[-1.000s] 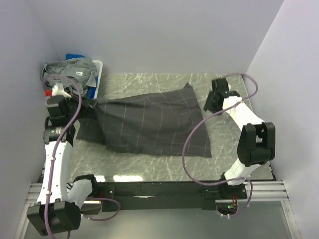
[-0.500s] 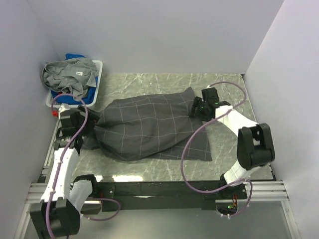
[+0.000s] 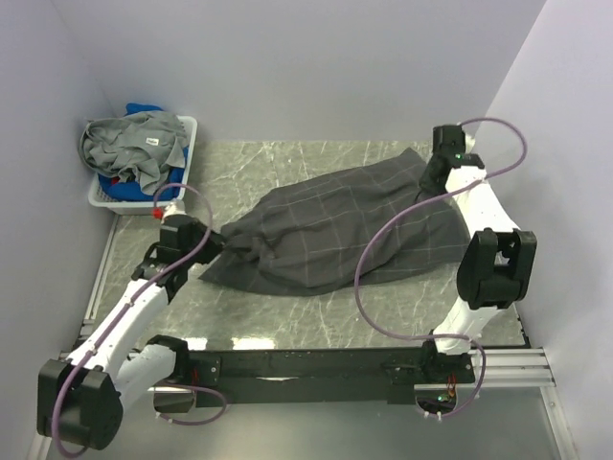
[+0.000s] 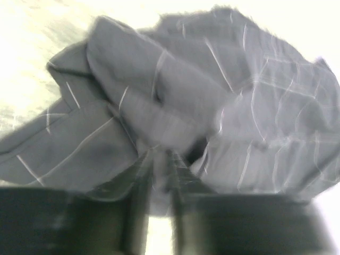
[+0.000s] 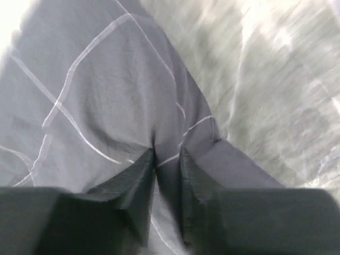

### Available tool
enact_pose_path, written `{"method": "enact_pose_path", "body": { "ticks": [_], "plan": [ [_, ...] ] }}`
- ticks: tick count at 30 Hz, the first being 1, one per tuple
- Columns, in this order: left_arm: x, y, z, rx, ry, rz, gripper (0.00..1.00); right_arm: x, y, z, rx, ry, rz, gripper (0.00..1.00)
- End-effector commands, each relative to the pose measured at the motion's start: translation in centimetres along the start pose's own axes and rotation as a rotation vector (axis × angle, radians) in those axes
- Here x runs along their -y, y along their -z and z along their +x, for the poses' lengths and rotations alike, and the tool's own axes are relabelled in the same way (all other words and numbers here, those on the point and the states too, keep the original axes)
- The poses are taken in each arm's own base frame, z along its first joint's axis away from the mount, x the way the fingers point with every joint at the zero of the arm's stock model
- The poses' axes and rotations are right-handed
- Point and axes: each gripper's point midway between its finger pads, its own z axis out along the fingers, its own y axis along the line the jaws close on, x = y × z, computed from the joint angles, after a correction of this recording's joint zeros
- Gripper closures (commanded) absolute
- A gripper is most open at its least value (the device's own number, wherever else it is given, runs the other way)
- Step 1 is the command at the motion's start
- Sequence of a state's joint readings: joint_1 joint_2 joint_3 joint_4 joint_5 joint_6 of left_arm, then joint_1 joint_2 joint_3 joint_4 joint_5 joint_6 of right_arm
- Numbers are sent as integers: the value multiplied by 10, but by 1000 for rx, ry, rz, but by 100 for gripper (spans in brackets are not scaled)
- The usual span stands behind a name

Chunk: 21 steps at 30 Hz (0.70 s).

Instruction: Put the pillow into the pillowcase

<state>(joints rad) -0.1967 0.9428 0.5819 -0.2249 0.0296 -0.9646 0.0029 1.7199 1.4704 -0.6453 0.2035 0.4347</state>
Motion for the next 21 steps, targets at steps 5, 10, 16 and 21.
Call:
{"method": "enact_pose_path", "body": {
  "ticks": [5, 10, 16, 21],
  "plan": [
    [14, 8, -14, 103, -9, -18, 19, -112, 67, 28, 67, 199, -196, 21],
    [1, -14, -30, 124, 40, -93, 23, -165, 136, 114, 93, 281, -486, 24],
    [10, -58, -31, 31, 75, -83, 32, -235, 213, 244, 37, 503, -787, 41],
    [18, -81, -37, 22, 98, -80, 36, -276, 229, 320, 2, 667, -803, 45]
  ]
}}
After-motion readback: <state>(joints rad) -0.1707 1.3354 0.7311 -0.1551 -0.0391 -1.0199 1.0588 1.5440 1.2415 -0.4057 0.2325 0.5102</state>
